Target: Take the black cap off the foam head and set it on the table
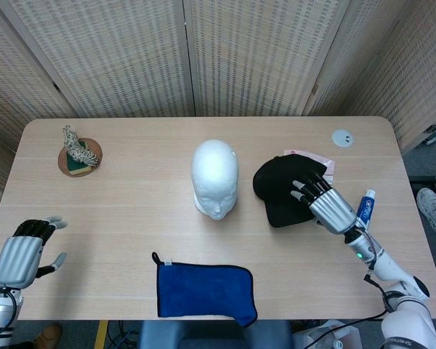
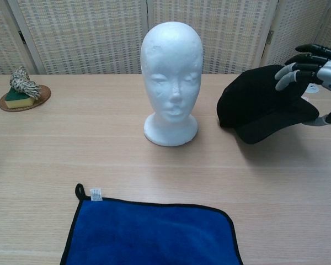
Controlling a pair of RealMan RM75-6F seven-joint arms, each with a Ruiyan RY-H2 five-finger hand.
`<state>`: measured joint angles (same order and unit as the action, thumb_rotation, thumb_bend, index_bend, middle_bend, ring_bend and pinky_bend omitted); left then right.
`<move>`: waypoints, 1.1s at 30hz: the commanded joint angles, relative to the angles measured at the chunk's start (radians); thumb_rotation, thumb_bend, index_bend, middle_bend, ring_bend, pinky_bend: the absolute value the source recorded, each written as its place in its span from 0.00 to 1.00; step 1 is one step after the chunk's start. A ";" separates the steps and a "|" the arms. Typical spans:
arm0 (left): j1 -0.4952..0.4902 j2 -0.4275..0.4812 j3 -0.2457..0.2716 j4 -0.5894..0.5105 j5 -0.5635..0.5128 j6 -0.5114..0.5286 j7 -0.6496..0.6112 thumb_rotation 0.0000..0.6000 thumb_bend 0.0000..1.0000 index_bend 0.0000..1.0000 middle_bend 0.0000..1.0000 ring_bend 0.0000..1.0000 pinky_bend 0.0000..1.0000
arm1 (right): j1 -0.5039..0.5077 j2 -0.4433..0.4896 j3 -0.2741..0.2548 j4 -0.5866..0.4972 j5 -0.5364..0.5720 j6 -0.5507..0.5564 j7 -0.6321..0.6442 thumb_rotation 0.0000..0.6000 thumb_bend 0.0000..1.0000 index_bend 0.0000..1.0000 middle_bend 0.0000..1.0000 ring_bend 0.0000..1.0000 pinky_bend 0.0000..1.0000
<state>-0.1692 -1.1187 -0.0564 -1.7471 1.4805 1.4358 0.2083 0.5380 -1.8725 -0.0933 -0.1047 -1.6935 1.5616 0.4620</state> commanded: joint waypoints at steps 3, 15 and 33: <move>-0.003 -0.001 0.000 0.000 0.000 -0.005 0.000 1.00 0.22 0.30 0.26 0.25 0.18 | -0.022 -0.004 0.017 -0.011 0.026 -0.078 -0.033 1.00 0.00 0.01 0.02 0.00 0.00; -0.010 -0.007 0.001 0.004 -0.002 -0.016 -0.001 1.00 0.22 0.30 0.26 0.25 0.18 | -0.038 0.001 0.032 -0.055 0.054 -0.188 -0.063 1.00 0.00 0.00 0.00 0.00 0.00; -0.008 -0.007 0.006 0.007 0.002 -0.014 -0.011 1.00 0.22 0.30 0.26 0.25 0.18 | 0.019 -0.022 0.061 -0.182 0.078 -0.278 -0.098 1.00 0.00 0.00 0.00 0.00 0.00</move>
<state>-0.1770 -1.1261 -0.0502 -1.7401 1.4827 1.4220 0.1975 0.5545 -1.8974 -0.0324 -0.2805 -1.6149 1.2853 0.3640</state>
